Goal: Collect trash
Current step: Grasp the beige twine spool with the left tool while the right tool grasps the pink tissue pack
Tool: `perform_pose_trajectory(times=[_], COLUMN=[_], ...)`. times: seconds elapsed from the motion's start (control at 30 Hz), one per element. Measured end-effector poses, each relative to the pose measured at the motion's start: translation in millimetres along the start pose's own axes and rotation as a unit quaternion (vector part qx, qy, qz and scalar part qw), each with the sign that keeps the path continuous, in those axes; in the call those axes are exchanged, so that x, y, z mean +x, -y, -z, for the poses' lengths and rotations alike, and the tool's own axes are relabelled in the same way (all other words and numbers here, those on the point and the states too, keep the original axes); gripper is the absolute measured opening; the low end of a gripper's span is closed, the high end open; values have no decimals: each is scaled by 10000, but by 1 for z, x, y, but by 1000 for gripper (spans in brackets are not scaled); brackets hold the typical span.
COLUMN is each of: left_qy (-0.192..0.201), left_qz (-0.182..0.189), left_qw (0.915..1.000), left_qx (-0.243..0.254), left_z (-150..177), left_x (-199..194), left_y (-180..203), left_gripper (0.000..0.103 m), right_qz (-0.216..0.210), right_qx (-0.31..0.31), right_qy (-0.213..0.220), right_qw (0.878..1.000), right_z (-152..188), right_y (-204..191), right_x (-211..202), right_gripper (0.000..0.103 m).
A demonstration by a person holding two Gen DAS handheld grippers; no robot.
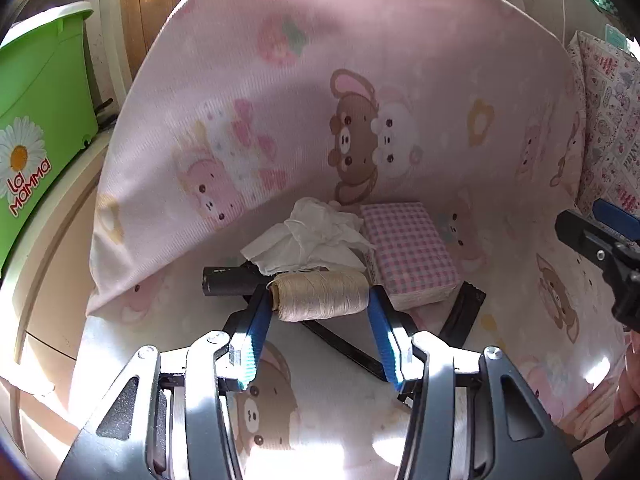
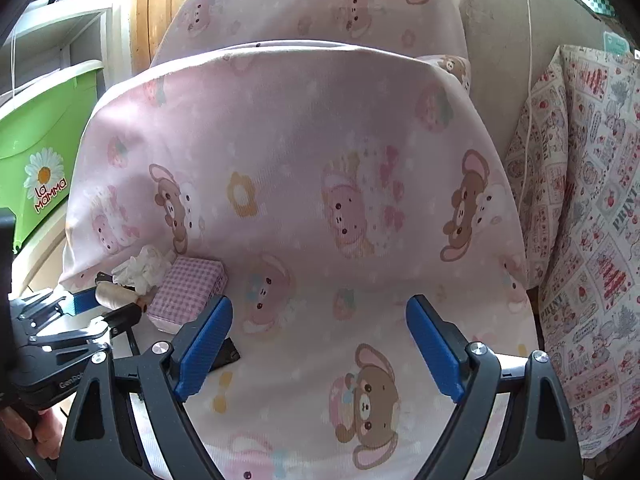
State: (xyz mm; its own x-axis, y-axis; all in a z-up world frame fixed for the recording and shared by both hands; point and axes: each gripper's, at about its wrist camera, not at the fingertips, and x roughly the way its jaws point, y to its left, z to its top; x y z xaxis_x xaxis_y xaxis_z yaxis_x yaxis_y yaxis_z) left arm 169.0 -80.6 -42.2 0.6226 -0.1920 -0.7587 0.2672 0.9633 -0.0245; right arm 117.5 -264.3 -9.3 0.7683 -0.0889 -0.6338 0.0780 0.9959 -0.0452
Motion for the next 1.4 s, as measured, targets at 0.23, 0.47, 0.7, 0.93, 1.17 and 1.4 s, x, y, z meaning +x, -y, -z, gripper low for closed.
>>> perform_pose_trajectory(times=[0.23,0.47,0.7,0.93,1.17,1.4], left_qy=[435,767,508,145,296,-84], left_qz=[-445,-925,-1353,-1522,-1792,-1194], left_qw=[9979,9917,9858,9850,9804,9863], left_qx=[-191,-452,-858,-805,-758,-1139], left_z=[-6,-5,-3,3,-2,0], left_x=[-39,-64,-63,-53,-52,-43], left_y=[-17,-53,-74,-75,-80,-88], left_gripper=[48,48,48,48,48,48], right_qz=[-375,-323,-125,-475,-478,-614], right_qx=[57,-111,546,630,488,585], right_qy=[-10,27,440,-121,-209,-630], right_qw=[9993,9994,9975,9968,9974,9944], right_z=[2,13,13,8,18,26], right_y=[-13,-37,-44,-71,-97,-101], right_x=[-1,3,-14,21,46,67], right_gripper=[90,90,90,90,78,65])
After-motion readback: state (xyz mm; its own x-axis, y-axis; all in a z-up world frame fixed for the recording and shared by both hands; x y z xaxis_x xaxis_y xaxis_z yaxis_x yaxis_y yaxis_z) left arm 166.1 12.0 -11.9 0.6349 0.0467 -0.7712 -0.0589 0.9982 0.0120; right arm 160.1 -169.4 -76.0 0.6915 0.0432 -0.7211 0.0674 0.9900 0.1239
